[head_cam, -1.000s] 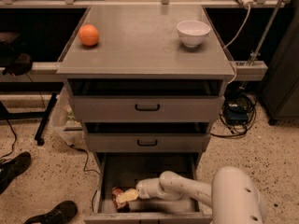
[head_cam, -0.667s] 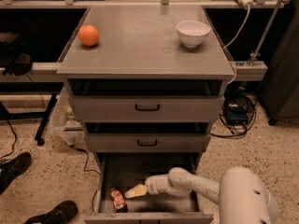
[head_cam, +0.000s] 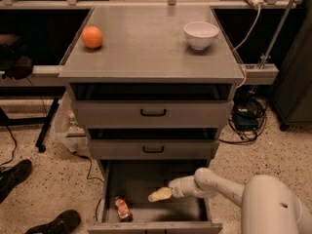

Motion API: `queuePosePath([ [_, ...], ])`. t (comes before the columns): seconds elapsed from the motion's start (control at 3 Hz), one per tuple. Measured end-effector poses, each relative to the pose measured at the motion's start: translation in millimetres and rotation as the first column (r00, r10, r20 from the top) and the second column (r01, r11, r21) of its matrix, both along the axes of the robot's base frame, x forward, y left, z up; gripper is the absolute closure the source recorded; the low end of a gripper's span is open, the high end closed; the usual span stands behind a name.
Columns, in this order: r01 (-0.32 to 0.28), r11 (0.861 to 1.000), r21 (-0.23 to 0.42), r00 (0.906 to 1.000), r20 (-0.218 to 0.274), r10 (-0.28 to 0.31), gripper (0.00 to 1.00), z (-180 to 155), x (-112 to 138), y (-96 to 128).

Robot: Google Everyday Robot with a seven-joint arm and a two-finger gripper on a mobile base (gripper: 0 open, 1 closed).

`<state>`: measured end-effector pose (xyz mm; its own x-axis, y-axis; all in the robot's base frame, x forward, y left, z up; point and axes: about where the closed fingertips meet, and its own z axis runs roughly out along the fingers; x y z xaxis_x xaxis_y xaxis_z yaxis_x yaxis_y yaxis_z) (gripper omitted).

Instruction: Place coke can into bottom drawer

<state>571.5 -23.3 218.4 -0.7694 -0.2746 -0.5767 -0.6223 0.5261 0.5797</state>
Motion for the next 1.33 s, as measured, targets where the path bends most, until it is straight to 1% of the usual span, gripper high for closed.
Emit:
queuePosePath([
  [0.33, 0.021, 1.000, -0.011, 0.9998, 0.001, -0.021, 0.00, 26.0, -12.6, -40.4],
  [0.67, 0.038, 0.999, -0.029, 0.9993, 0.007, -0.038, 0.00, 57.6, -37.5, -68.2],
  [1.0, 0.041, 0.998, -0.042, 0.9992, 0.006, -0.041, 0.00, 79.3, -56.8, -85.4],
  [1.33, 0.094, 0.991, -0.093, 0.9955, -0.003, -0.095, 0.00, 115.1, -81.4, -140.5],
])
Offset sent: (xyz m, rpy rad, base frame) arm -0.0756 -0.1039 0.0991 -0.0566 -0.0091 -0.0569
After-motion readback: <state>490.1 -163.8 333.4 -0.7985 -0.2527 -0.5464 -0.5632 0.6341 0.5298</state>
